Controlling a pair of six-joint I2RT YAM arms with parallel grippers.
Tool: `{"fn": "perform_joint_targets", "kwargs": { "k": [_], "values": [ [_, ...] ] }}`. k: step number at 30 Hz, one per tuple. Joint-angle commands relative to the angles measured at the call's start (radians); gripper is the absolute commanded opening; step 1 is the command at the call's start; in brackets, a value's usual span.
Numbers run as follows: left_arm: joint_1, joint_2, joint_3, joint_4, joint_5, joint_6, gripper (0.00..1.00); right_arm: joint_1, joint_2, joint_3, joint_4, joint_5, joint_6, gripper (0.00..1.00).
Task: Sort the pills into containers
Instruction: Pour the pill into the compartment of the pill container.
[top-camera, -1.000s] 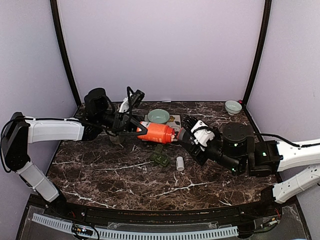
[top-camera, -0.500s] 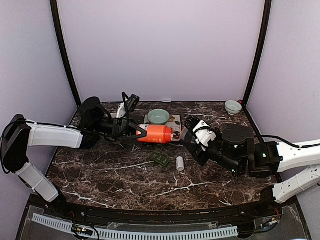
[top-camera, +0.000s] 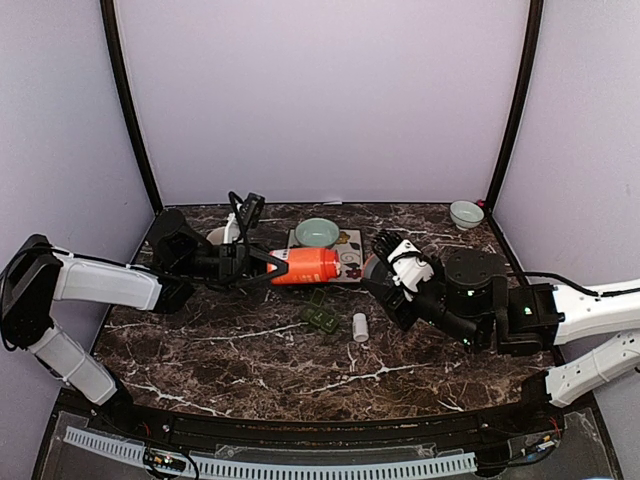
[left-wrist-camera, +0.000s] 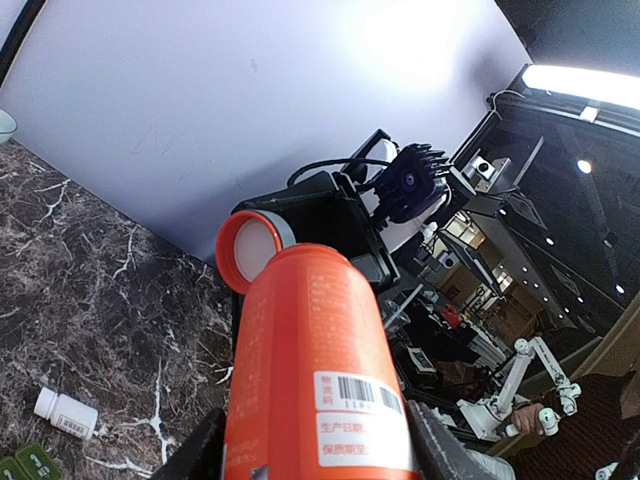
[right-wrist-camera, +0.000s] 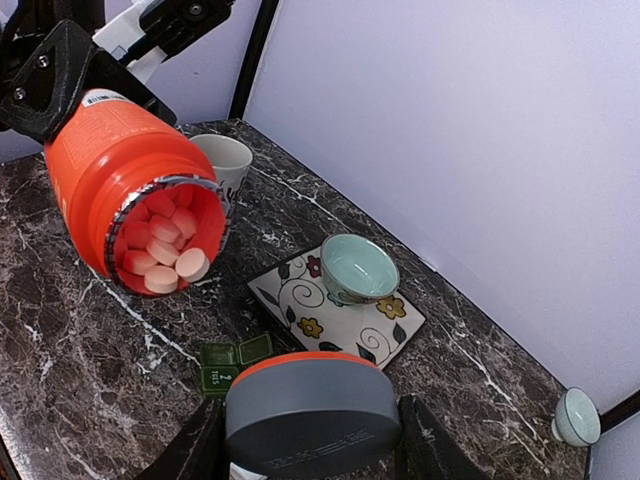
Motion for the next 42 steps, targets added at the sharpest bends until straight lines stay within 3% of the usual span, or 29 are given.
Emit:
{"fn": "perform_joint_targets", "kwargs": {
  "k": [1, 17, 42],
  "values": [
    [0.003, -0.048, -0.046, 0.165, -0.064, -0.039, 0.0, -0.012, -0.004, -0.005, 0.043, 0.02, 0.018, 0.18],
    [0.001, -0.008, -0.268, 0.601, -0.323, -0.19, 0.0, -0.02, -0.024, -0.015, 0.047, 0.001, 0.034, 0.18],
    [-0.107, 0.051, -0.43, 0.603, -0.549, -0.034, 0.0, -0.02, -0.07, -0.065, 0.087, -0.019, 0.075, 0.17]
  ]
}}
